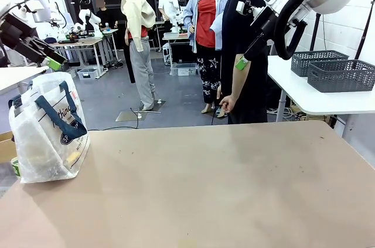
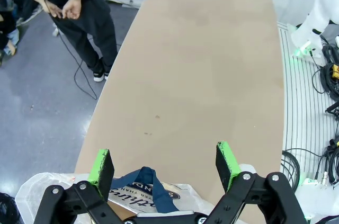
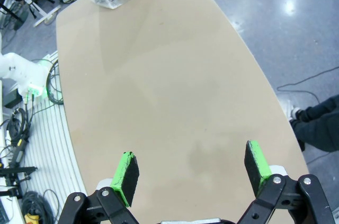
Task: Transfer purchased items from the store into the shopping bag.
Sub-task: Move the Reusable shopping bag to the right side of the table.
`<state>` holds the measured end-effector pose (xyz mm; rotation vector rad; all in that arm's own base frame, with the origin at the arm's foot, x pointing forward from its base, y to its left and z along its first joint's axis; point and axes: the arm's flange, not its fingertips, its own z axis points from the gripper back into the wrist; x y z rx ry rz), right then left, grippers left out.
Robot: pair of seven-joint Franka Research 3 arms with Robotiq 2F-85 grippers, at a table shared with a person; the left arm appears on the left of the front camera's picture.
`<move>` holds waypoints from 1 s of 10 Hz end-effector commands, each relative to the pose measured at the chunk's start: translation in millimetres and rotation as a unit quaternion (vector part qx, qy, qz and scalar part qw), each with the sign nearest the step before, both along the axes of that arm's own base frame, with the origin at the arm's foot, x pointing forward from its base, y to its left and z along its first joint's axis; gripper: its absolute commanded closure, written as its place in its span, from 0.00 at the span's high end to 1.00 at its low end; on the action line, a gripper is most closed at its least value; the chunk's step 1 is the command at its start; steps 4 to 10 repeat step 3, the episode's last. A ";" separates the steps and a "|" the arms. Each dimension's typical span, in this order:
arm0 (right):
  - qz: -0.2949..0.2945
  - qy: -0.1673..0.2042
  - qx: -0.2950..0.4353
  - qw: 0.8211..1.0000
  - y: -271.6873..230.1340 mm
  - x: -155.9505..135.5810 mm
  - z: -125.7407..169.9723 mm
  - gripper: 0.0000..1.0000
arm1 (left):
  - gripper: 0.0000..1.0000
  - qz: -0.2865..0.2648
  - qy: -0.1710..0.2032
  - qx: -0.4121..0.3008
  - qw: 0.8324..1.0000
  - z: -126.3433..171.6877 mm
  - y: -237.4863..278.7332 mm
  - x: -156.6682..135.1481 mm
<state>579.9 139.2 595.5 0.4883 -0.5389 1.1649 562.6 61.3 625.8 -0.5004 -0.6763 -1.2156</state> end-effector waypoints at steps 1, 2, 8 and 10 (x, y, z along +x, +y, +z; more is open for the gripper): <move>0.000 -0.001 -0.002 1.000 -0.5 0.2 0.1 1.00 | 1.00 0.000 0.000 -0.004 1.000 0.1 -0.2 -0.4; 0.000 -0.001 -0.002 1.000 -0.5 0.2 0.1 1.00 | 1.00 0.000 0.000 -0.004 1.000 0.1 -0.2 -0.4; 0.000 -0.001 -0.002 1.000 -0.5 0.2 0.1 1.00 | 1.00 0.000 0.000 -0.004 1.000 0.1 -0.2 -0.4; 0.000 -0.001 -0.002 1.000 -0.5 0.2 0.1 1.00 | 1.00 0.000 0.000 -0.004 1.000 0.1 -0.2 -0.4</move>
